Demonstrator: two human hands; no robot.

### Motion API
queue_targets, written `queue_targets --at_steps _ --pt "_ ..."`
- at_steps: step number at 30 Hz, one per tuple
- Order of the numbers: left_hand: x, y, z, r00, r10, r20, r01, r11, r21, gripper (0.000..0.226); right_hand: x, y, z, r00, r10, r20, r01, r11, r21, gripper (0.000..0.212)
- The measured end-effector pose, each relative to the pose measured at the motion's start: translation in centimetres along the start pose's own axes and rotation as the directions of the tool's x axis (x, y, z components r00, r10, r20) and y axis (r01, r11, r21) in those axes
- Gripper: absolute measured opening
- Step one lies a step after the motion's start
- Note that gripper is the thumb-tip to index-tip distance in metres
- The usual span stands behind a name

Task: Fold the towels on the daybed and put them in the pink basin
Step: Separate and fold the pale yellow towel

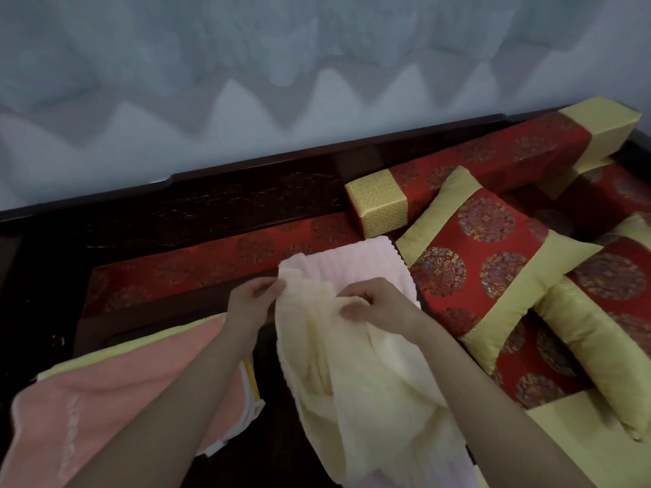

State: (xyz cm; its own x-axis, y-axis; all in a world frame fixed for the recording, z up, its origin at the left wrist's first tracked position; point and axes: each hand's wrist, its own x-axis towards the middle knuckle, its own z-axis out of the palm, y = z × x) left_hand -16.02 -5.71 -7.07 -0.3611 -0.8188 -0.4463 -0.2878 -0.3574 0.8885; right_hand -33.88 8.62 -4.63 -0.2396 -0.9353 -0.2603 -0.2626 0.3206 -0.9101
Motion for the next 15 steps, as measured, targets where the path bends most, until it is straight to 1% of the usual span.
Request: queue_targets --at_steps 1,2,3,5,7,9,12,15 --pt "-1.4 0.3 0.1 1.0 -0.006 0.028 0.007 0.998 -0.057 0.014 -1.1 -1.2 0.0 0.996 -0.003 0.09 -0.005 0.997 0.08 0.017" --pt "-2.6 0.4 0.2 0.998 -0.008 0.058 0.014 0.994 -0.105 0.014 -2.0 -2.4 0.1 0.989 -0.013 0.144 -0.007 0.991 0.137 0.018" --pt "-3.6 0.6 0.3 0.996 -0.01 0.089 0.023 0.989 -0.147 0.015 -2.7 -3.2 0.4 0.99 -0.03 0.141 0.004 0.983 0.183 0.016" --pt "-5.1 0.7 0.3 0.989 -0.002 0.145 0.034 0.976 -0.216 0.017 -3.3 -4.3 1.4 0.999 -0.047 0.024 0.038 0.956 0.292 0.01" --pt "-6.2 0.8 0.4 0.985 0.004 0.172 0.039 0.968 -0.247 0.019 -3.1 -4.7 2.4 0.996 -0.051 -0.079 0.077 0.922 0.38 0.009" --pt "-7.1 0.8 0.3 0.982 0.002 0.187 0.047 0.965 -0.257 0.016 -2.7 -4.8 3.6 0.991 -0.039 -0.126 0.09 0.897 0.432 0.011" --pt "-7.9 1.0 -0.1 0.971 0.01 0.239 0.065 0.951 -0.302 0.016 -2.2 -4.7 5.0 0.976 0.041 -0.213 0.081 0.842 0.534 0.01" --pt "-8.3 1.1 -0.8 0.964 0.019 0.266 0.07 0.944 -0.322 0.014 -1.8 -4.1 5.9 0.966 0.054 -0.253 0.086 0.856 0.509 0.003"
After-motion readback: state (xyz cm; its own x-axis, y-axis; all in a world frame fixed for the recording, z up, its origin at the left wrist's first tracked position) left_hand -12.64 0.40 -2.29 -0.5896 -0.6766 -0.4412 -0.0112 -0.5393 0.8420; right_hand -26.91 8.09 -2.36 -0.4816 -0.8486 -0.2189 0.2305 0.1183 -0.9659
